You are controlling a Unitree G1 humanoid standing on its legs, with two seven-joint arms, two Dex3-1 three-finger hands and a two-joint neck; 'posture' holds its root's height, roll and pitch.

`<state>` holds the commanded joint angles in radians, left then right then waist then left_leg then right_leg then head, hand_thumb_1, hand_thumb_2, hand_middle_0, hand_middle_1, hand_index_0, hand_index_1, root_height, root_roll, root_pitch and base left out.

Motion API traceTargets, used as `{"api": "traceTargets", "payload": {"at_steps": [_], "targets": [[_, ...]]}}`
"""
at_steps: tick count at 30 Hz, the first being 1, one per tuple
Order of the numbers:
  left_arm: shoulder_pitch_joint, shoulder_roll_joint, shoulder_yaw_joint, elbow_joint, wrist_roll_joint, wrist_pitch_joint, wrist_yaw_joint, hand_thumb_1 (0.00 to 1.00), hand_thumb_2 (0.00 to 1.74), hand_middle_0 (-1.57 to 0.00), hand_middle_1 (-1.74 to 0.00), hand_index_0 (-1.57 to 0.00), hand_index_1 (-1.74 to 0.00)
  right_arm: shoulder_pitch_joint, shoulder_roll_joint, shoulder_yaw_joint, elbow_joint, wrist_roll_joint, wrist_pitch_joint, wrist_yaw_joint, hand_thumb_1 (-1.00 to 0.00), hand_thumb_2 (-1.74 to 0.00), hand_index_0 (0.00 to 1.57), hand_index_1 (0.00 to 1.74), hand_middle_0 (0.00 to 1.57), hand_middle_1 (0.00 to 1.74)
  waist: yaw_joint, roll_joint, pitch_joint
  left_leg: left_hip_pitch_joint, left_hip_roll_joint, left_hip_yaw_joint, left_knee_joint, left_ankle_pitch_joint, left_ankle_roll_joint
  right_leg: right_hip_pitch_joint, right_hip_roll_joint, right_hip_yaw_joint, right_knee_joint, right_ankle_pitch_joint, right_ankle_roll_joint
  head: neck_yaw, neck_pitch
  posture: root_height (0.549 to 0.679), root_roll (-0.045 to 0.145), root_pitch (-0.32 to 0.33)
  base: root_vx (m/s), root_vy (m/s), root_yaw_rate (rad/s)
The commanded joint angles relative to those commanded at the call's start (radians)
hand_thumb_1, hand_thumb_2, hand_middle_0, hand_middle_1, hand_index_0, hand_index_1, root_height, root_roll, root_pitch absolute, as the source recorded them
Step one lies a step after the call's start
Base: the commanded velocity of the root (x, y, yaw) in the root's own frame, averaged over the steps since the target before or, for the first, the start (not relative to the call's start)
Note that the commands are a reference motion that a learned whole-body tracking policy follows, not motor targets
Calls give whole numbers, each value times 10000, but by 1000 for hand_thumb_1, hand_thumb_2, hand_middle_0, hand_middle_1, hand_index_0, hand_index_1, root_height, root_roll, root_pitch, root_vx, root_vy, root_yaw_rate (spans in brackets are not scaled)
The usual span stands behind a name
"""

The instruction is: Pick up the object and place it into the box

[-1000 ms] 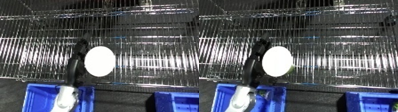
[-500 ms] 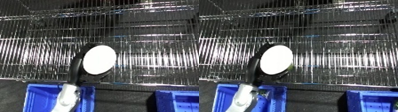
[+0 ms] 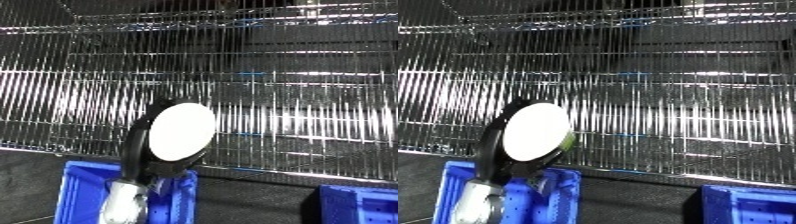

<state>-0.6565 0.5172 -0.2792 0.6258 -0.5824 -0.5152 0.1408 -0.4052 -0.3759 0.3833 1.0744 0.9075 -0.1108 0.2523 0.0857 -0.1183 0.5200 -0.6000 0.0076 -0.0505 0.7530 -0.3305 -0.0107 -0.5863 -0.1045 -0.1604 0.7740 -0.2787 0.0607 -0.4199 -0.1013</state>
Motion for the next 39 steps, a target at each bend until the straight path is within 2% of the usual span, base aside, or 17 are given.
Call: {"api": "traceTargets", "payload": {"at_steps": [7, 12, 15, 20, 26, 29, 33, 39], "targets": [[1654, 124, 1138, -863, -600, -785, 213, 950, 1653, -1492, -1653, -1492, -1653, 484, -26, -648, 528, 211, -170, 87, 0, 0, 0, 0, 0, 0, 491, 331, 0, 753, -223, -84, -504, 158, -50, 735, -235, -166, -222, -169, -81, -97, -747, 638, 25, 96, -2, -26, 140], [2791, 91, 2055, -1045, -828, -1521, 921, 950, 1653, -1492, -1653, -1492, -1653, 898, 7, -985, 773, 310, -425, 213, 0, 0, 0, 0, 0, 0, 818, 531, 0, 1168, -381, -176, -816, 267, -60, 1221, -389, -346, -401, -274, -117, -584, -1189, 641, 34, 75, 13, -32, 144], [3314, 18, 2621, -679, -1072, -1870, 1424, 950, 1653, -1492, -1653, -1492, -1653, 1098, 53, -1121, 847, 346, -525, 252, 0, 0, 0, 0, 0, 0, 968, 611, 0, 1317, -452, -238, -947, 333, -63, 1434, -448, -443, -458, -360, -155, -1107, -1389, 642, 37, 66, 12, -31, 118], [3913, 1, 3412, 529, -1766, -1996, 2029, 950, 1653, -1492, -1653, -1492, -1653, 1240, 132, -1156, 915, 387, -588, 211, 0, 0, 0, 0, 0, 0, 1097, 670, 0, 1437, -526, -337, -1111, 455, -73, 1638, -469, -547, -495, -506, -237, -2286, -1583, 643, 42, 59, 11, -13, 94], [4192, -47, 4140, 2656, -2867, -1218, 1585, 950, 1653, -1492, -1653, -1492, -1653, 1301, 188, -921, 1149, 539, -651, 269, 0, 0, 0, 0, 0, 0, 1129, 560, 0, 1426, -517, -401, -1230, 574, -64, 1677, -380, -544, -424, -656, -340, -3801, -1498, 642, 41, 59, 13, -2, 90], [4106, 53, 4389, 3900, -3332, -749, 853, 800, 1392, -1256, -1392, -1256, -1392, 1364, 193, -821, 1337, 447, -721, 466, 0, 0, 0, 0, 0, 0, 1073, 403, 0, 1423, -460, -399, -1309, 628, -49, 1675, -301, -520, -410, -690, -362, -4460, -1412, 641, 38, 60, 8, 9, 22], [3857, 237, 4486, 5206, -3867, -229, -146, 600, 1044, -942, -1044, -942, -1044, 1445, 159, -807, 1522, 207, -792, 751, 0, 0, 0, 0, 0, 0, 1003, 206, 0, 1416, -370, -403, -1390, 681, -60, 1677, -210, -486, -431, -702, -363, -4698, -1424, 641, 34, 61, 3, 24, -2], [3711, 399, 4455, 6208, -4130, 602, -1309, 300, 522, -471, -522, -471, -522, 1528, 140, -873, 1578, 0, -812, 978, 0, 0, 0, 0, 0, 0, 1011, -25, 0, 1427, -288, -442, -1529, 744, -89, 1708, -166, -483, -538, -663, -317, -4606, -1576, 641, 29, 62, 4, 15, 20]]}}
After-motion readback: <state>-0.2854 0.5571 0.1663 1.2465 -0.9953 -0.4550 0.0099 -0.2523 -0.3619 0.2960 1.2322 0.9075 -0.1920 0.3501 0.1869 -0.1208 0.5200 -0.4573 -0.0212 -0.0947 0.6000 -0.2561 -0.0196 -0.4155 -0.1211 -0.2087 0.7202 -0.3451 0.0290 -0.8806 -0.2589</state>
